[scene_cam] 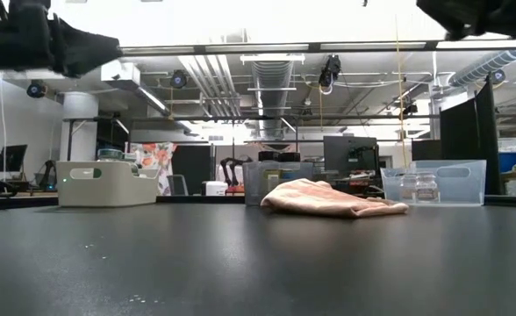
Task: Sort spices by type
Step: Return to Home Position
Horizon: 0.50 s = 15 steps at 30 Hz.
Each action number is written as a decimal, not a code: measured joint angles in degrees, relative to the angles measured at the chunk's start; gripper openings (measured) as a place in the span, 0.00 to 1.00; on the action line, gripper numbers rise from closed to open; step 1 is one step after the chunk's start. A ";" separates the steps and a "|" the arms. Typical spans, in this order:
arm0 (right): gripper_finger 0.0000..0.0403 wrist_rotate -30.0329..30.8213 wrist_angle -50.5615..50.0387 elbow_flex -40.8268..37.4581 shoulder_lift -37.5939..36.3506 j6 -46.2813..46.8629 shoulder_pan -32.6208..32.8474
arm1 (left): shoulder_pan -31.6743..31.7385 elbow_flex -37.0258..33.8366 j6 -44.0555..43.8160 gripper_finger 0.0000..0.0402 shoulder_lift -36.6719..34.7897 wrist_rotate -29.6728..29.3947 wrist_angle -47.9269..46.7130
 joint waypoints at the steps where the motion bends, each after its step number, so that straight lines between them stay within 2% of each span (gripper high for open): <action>1: 0.33 -0.74 -0.26 -1.32 -2.30 0.01 0.00 | 0.00 -1.31 -0.52 0.80 -0.50 0.03 0.64; 4: 0.30 -3.48 -0.31 -5.77 -9.13 0.93 0.00 | 0.00 -5.53 -1.81 0.80 -0.48 0.18 6.77; 7: 0.27 -6.33 2.80 -11.13 -9.15 1.78 0.02 | 0.04 -5.53 -3.76 0.80 -0.28 0.83 2.00; 12: 0.21 -5.37 2.88 -11.32 -6.92 1.61 -0.35 | 0.13 -5.59 -4.79 0.80 -0.02 0.55 -2.12; 15: 0.17 -5.40 2.67 -11.32 -7.08 2.78 -0.33 | 0.13 -5.59 -8.65 0.80 0.23 -0.37 -3.02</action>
